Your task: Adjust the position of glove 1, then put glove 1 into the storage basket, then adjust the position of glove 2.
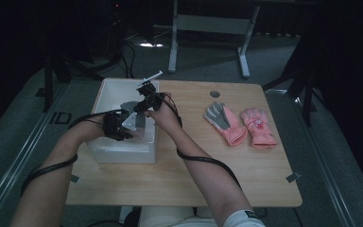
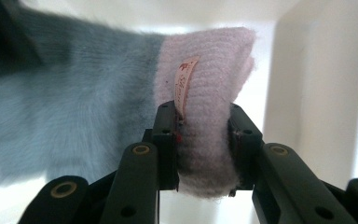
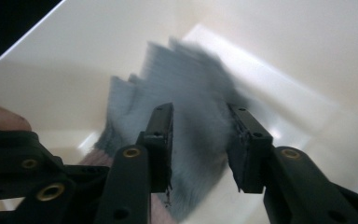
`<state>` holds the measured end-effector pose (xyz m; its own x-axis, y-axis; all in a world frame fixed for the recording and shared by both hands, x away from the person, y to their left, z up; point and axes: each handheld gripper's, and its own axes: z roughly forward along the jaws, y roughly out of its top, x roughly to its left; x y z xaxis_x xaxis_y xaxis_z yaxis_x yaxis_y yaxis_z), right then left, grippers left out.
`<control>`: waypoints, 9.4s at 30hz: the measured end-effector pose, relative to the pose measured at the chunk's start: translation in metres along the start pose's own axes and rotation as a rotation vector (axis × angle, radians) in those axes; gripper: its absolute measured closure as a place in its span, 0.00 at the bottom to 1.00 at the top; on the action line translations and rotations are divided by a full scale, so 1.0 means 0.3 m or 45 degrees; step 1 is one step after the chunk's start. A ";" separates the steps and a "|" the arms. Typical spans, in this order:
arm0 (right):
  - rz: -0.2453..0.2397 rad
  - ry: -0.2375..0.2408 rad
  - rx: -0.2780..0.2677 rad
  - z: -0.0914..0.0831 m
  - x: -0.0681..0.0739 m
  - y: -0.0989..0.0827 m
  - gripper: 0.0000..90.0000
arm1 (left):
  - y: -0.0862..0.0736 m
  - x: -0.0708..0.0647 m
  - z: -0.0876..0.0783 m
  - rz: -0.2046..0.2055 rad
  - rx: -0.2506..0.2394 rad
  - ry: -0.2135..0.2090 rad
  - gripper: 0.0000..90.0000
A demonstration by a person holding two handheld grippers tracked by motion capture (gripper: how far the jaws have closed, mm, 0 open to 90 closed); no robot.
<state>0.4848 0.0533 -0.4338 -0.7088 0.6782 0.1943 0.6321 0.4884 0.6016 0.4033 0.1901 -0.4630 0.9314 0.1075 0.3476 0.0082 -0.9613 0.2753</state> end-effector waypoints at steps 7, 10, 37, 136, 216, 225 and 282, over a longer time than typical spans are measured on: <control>0.051 -0.005 -0.036 -0.035 -0.038 -0.006 0.67 | 0.032 -0.004 0.089 -0.004 0.106 -0.095 0.76; 0.067 0.012 -0.081 -0.079 -0.067 -0.020 0.65 | 0.039 -0.006 0.103 -0.064 0.106 -0.118 0.70; -0.003 0.022 -0.246 -0.416 -0.220 -0.272 0.56 | 0.097 -0.008 -0.163 -0.350 -0.233 0.009 0.44; 0.288 -0.457 -0.392 -0.622 -0.405 -0.628 0.98 | 0.368 -0.574 0.266 -0.428 -0.585 -0.060 0.00; 0.198 -0.703 -0.206 -0.709 -0.918 -0.826 0.60 | 0.361 -0.589 0.279 -0.423 -0.605 -0.107 0.00; 0.198 -0.696 -0.127 -0.639 -0.988 -0.808 0.59 | 0.360 -0.589 0.280 -0.430 -0.602 -0.118 0.00; 0.148 -0.694 -0.253 -0.889 -0.597 -0.847 0.95 | 0.360 -0.591 0.284 -0.424 -0.589 -0.123 0.00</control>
<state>0.3674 -0.3388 -0.4148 -0.3421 0.9311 -0.1266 0.5883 0.3173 0.7438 0.2700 0.0457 -0.5712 0.9351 0.3409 0.0974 0.1672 -0.6663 0.7267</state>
